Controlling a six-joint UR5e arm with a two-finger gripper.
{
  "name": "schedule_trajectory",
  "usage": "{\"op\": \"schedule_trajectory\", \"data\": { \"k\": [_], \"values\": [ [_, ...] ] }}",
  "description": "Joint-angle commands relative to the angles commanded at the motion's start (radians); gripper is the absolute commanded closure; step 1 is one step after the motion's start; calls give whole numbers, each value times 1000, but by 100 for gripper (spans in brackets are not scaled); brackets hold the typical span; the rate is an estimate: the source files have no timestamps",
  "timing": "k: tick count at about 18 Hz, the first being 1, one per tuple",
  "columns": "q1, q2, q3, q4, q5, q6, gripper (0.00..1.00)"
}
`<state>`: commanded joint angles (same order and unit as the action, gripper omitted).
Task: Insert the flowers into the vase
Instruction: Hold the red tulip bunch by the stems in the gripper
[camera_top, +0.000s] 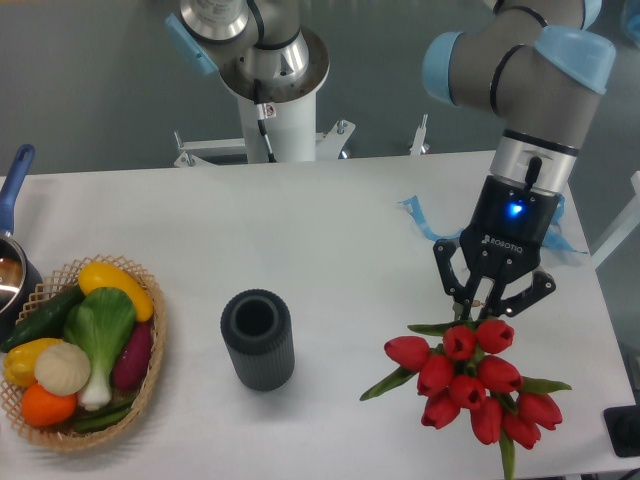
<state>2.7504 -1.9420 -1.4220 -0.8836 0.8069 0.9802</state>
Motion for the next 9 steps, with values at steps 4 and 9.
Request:
{"op": "schedule_trajectory", "data": {
  "k": [4,9],
  "values": [
    [-8,-2,8,2,-5,3,84],
    [-17,-9,17,2,-9,3,84]
  ]
}}
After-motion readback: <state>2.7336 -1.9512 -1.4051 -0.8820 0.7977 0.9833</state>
